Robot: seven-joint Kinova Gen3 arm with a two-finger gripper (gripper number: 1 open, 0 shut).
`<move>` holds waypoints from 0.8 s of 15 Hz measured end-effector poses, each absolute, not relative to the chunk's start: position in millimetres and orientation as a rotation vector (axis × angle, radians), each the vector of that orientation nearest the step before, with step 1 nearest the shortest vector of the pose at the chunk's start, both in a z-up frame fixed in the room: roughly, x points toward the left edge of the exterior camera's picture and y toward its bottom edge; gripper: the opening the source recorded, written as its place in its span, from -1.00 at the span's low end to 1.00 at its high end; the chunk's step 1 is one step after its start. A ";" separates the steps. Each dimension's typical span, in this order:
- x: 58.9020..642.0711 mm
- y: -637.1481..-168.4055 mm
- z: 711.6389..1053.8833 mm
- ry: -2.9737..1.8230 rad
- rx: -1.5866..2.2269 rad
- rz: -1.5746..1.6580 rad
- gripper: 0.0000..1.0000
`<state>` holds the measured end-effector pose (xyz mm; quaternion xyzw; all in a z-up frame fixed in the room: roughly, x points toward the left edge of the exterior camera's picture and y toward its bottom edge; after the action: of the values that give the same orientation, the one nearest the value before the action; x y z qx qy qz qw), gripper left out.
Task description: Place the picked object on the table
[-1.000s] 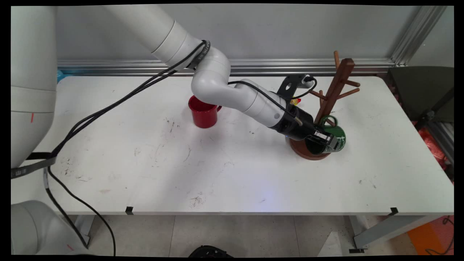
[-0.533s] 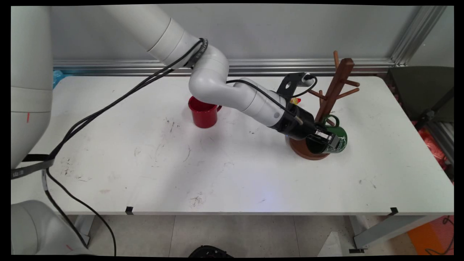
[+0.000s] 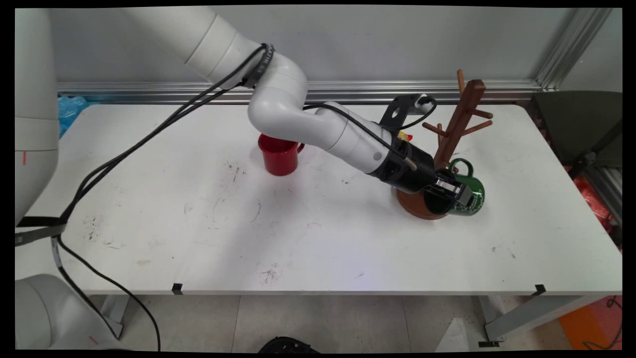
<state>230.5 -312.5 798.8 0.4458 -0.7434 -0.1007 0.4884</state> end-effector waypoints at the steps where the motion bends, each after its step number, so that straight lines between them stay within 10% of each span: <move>1: 230.1 -309.1 801.4 -1.807 1.079 -0.252 -1.00; 12: 232.0 -275.3 826.3 -1.838 1.037 -0.296 -1.00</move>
<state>232.0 -275.3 826.3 0.4258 -0.7548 -0.1213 0.4840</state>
